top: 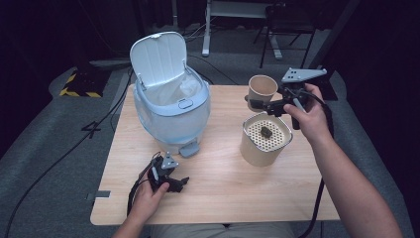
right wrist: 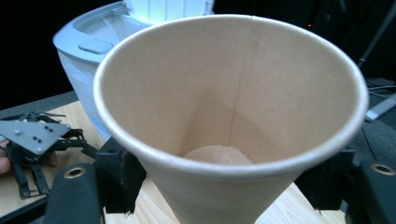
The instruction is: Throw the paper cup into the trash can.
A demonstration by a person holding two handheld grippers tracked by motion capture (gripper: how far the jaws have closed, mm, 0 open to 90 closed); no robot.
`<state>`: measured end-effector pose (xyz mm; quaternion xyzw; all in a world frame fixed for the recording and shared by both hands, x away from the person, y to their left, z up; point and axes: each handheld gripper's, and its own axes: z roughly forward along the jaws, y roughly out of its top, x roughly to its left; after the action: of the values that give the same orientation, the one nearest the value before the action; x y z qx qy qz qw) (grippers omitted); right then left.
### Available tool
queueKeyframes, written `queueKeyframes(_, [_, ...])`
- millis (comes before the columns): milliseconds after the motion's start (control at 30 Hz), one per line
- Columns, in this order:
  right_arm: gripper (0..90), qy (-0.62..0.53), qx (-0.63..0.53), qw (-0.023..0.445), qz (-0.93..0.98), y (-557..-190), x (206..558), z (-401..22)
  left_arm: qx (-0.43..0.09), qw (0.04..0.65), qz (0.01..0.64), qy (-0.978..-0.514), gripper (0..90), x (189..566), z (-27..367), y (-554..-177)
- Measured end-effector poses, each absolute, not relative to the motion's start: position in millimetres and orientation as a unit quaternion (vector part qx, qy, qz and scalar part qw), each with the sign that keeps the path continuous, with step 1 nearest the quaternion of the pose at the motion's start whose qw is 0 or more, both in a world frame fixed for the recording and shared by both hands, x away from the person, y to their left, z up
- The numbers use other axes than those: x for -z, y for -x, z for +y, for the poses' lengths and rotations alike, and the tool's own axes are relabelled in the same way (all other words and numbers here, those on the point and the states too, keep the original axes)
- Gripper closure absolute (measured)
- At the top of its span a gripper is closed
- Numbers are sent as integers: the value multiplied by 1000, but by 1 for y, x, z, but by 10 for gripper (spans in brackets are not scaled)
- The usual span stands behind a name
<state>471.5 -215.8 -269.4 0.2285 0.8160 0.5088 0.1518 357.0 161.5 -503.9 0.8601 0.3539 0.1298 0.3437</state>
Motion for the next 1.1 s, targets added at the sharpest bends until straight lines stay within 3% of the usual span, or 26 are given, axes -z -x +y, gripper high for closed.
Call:
queueKeyframes(800, [277, -189, -527, 158, 813, -490, 243, -100, -131, 342, 361, -858, 84, 505, 161, -359])
queueKeyframes(1100, [277, -194, -556, 136, 797, -500, 241, -63, -130, 338, 363, -859, 57, 505, 159, -361])
